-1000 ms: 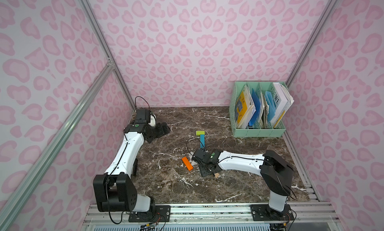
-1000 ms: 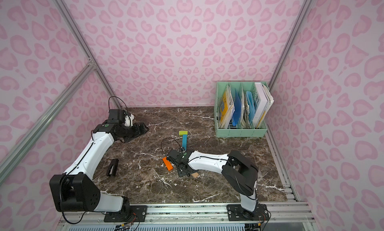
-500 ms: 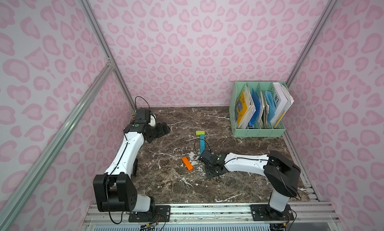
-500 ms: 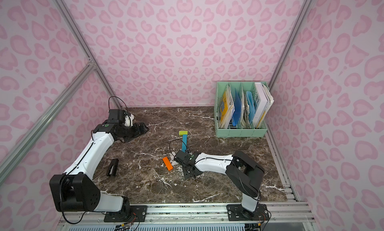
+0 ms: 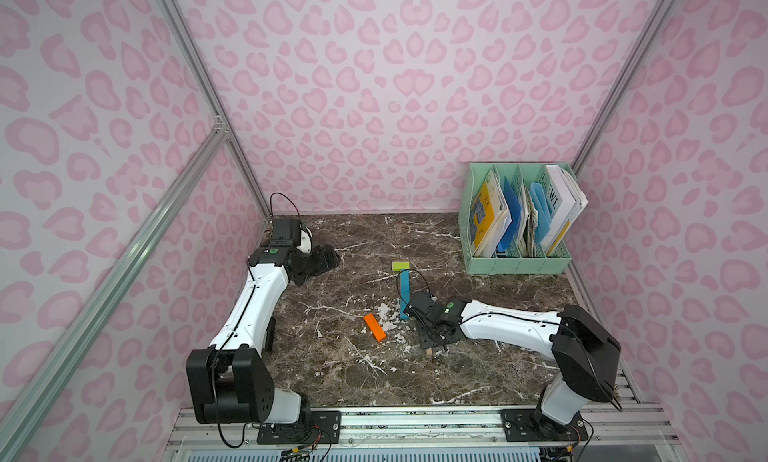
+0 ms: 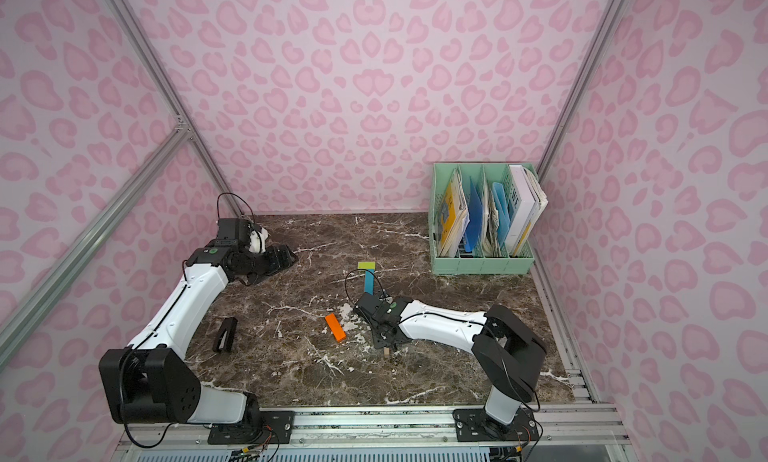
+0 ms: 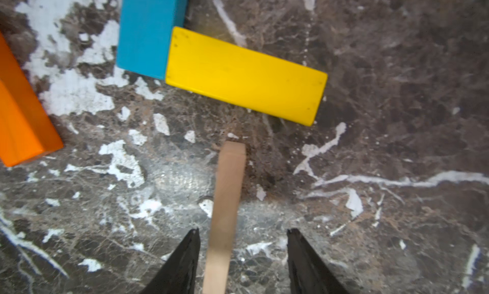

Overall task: Assemble a giraffe with building blocks
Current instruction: Assemble the building block at the center of the board.

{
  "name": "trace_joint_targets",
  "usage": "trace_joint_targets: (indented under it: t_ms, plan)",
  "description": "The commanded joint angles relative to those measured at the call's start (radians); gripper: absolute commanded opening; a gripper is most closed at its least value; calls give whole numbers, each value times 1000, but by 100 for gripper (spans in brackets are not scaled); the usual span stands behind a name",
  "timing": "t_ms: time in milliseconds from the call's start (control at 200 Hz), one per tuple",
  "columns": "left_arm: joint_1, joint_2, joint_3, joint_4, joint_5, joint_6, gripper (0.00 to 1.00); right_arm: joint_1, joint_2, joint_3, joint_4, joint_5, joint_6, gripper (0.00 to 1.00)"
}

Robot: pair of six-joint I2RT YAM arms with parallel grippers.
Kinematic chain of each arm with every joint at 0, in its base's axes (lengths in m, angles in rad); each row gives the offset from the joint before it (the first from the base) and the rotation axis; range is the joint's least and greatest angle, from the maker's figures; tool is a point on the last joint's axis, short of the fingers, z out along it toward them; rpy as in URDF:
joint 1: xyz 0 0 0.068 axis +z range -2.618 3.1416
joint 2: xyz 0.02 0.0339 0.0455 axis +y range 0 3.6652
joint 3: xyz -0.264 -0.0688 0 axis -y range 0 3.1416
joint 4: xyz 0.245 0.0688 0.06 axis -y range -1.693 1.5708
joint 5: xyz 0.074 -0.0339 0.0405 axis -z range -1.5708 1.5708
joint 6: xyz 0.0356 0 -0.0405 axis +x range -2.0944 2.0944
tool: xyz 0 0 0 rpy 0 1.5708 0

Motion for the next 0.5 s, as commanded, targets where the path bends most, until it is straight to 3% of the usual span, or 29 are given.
trace_joint_targets:
  t_ms: [0,495]
  plan:
    - [1,4,3,-3,-2,12,90,-14,-13,-32,-24,-2,3,56]
    - [1,1,5,-4,-2,12,90,-35,-39,-51,2,-24,21,56]
